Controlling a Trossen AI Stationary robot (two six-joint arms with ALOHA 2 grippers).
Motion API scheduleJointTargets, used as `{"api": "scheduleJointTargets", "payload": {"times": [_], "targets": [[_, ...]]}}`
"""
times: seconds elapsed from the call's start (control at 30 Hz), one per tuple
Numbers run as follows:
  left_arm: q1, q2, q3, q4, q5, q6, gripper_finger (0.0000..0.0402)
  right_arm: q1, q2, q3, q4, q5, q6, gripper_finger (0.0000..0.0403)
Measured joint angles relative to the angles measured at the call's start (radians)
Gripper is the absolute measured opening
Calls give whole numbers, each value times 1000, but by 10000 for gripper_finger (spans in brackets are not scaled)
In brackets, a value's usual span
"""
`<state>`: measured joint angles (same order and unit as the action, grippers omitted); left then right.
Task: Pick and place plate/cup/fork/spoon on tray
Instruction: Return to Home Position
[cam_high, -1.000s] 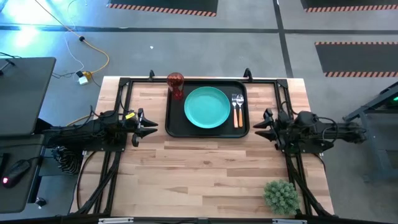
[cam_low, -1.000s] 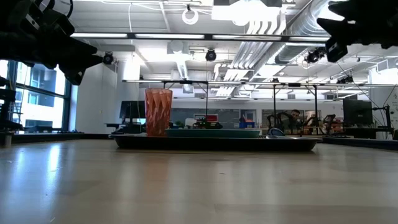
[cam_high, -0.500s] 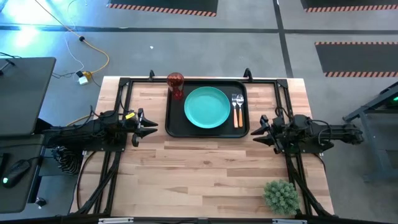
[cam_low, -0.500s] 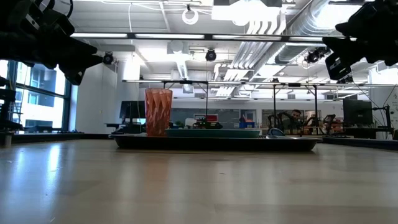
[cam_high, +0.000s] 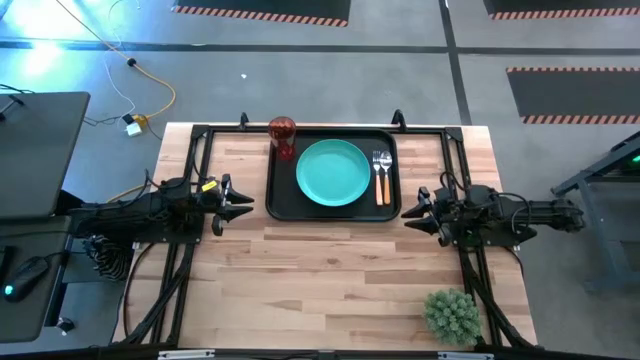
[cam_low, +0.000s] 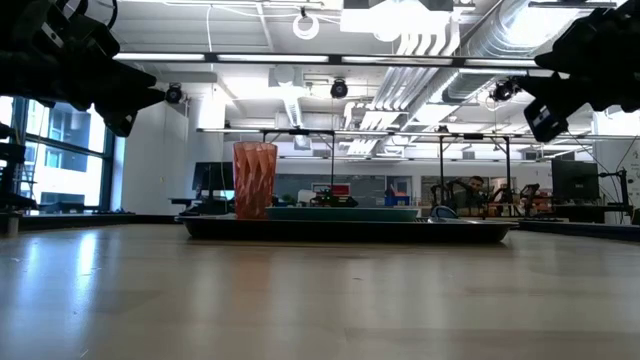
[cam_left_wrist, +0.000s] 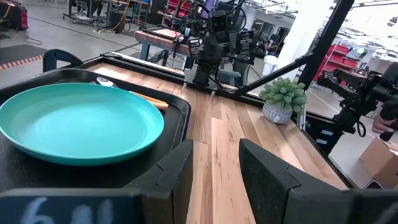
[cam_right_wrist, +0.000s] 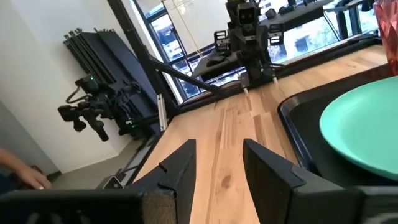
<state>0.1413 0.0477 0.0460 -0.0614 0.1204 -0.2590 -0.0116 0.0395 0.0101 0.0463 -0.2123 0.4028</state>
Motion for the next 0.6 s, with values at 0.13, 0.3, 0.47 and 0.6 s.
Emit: {"api": "scheduleJointTargets", "payload": {"times": [0.13, 0.3, 0.47, 0.6], "targets": [[0, 0, 0, 0, 0, 0, 117, 0, 0, 0, -1, 0, -19, 124], [0, 0, 0, 0, 0, 0, 117, 0, 0, 0, -2, 0, 31, 124], [0, 0, 0, 0, 0, 0, 117, 0, 0, 0, -3, 0, 70, 124], [0, 0, 0, 0, 0, 0, 117, 0, 0, 0, -3, 0, 69, 124]]}}
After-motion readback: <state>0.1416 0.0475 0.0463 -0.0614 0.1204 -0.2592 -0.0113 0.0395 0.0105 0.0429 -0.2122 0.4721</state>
